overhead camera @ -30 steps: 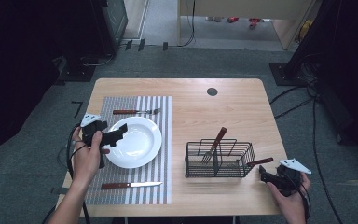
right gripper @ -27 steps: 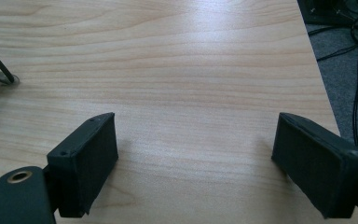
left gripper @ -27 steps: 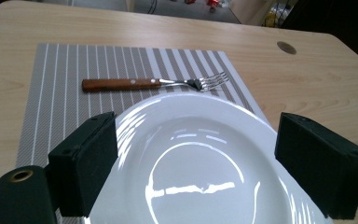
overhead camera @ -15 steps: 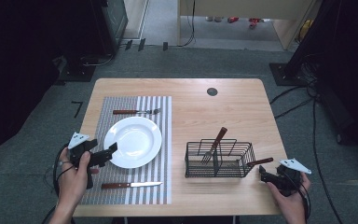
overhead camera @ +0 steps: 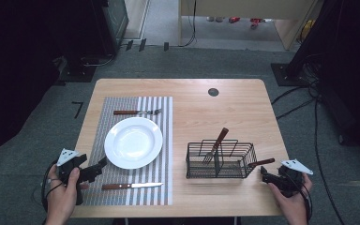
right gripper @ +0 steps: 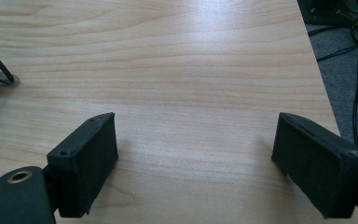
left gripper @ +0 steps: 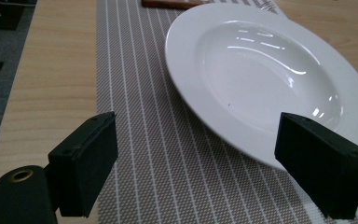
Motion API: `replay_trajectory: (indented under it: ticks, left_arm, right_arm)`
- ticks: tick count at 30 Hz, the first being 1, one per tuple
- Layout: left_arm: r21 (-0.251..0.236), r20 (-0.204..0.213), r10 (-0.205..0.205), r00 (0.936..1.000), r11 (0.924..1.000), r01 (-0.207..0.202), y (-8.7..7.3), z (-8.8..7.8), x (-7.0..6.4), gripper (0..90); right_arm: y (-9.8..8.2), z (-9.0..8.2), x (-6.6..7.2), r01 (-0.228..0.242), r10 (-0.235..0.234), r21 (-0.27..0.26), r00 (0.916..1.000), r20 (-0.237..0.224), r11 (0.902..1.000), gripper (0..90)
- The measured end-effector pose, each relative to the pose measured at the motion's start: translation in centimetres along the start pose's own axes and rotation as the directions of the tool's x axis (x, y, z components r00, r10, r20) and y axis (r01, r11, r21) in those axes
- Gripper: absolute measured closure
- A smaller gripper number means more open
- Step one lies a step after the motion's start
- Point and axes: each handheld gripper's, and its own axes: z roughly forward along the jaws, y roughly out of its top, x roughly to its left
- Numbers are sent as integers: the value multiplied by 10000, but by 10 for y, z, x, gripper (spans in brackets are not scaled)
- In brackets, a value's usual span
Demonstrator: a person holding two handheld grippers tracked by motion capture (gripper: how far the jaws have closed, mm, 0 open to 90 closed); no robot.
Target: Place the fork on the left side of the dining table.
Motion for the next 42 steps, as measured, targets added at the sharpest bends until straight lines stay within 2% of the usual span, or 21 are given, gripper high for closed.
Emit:
replay_trajectory:
  ticks: [2,4,8,10,13,19,26,27,30,32,42]
  left_arm:
    - [48,-73,-80,9999,10000,80,-5,-1,5,138]
    - [103,-327,-12,9995,9999,15,-10,-1,9,138]
    - [229,-424,-25,9991,9997,34,-17,0,15,138]
    - [306,-441,42,9990,9995,-29,-20,1,16,137]
    - [496,-745,243,9969,9986,-206,-26,5,18,137]
    - [824,-892,520,9947,9956,-446,-34,11,16,137]
    - [847,-1088,873,9902,9933,-782,-37,15,15,125]
    - [825,-1142,978,9886,9926,-886,-38,16,15,125]
    - [967,-1521,1400,9784,9873,-1262,-39,18,11,122]
    - [977,-1660,1368,9766,9877,-1218,-40,18,9,117]
    - [962,-1680,1330,9768,9883,-1180,-40,19,8,115]
  right_arm:
    - [0,0,0,9,-9,-5,10000,3,10000,135]
    - [0,0,0,21,-21,-12,10000,-3,10000,135]
    - [0,0,0,21,-21,-12,10000,-3,10000,135]
    - [0,0,0,7,-7,-4,10000,5,10000,135]
    - [0,0,0,1,-1,1,10000,0,10000,135]
    - [0,0,0,11,-11,-5,10000,2,10000,135]
    - [0,0,0,25,-25,-13,10000,-3,10000,135]
    - [0,0,0,6,-6,-4,10000,3,10000,135]
    - [0,0,0,-1,1,2,10000,0,10000,136]
    - [0,0,0,8,-8,-4,10000,3,10000,135]
    - [0,0,0,13,-13,-4,10000,-2,10000,135]
